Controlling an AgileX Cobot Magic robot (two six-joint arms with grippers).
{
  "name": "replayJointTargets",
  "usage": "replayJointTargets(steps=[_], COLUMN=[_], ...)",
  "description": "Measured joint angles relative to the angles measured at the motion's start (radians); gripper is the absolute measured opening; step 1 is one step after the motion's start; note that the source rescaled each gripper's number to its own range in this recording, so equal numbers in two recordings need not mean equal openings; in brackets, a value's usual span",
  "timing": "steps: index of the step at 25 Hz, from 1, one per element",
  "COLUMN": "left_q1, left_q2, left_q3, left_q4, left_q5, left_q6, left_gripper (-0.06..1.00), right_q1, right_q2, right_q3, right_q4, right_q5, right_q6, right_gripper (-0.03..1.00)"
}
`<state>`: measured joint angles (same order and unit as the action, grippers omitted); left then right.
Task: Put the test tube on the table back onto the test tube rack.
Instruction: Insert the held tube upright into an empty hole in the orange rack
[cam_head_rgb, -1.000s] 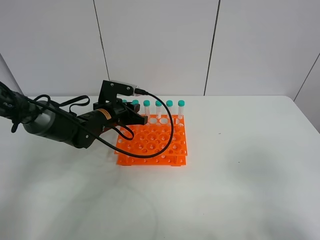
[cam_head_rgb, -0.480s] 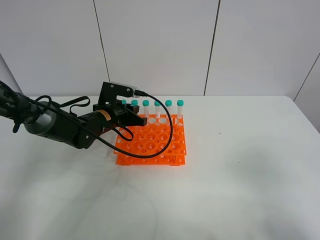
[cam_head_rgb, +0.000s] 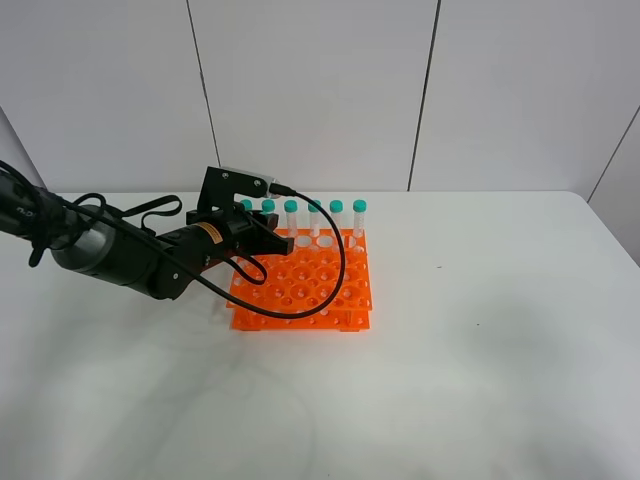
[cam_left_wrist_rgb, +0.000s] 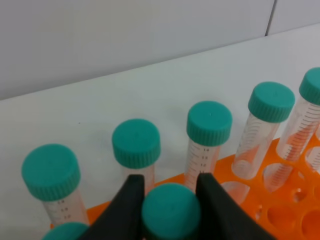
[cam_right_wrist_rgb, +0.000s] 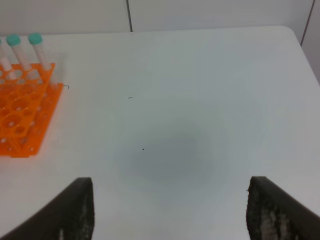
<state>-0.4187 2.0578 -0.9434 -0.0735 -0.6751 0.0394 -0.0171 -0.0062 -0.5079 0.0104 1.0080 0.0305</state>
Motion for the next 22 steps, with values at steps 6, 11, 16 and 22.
replayJointTargets(steps=[6,11,16,22], left_q1=[0.0,0.0,0.0,0.0], left_q2=[0.0,0.0,-0.046,-0.171], left_q3=[0.0,0.0,0.0,-0.002], left_q4=[0.0,0.0,0.0,0.0], left_q5=[0.0,0.0,0.022,0.118], left_q6=[0.0,0.0,0.0,0.002], left_gripper=[0.29,0.31,0.31,0.31], right_q1=[0.0,0.0,0.0,0.0], right_q2=[0.0,0.0,0.0,0.0], right_q3=[0.0,0.0,0.0,0.0], right_q4=[0.0,0.0,0.0,0.0], right_q5=[0.0,0.0,0.0,0.0], right_q6=[0.0,0.0,0.0,0.0], right_gripper=[0.79,0.79,0.79,0.79])
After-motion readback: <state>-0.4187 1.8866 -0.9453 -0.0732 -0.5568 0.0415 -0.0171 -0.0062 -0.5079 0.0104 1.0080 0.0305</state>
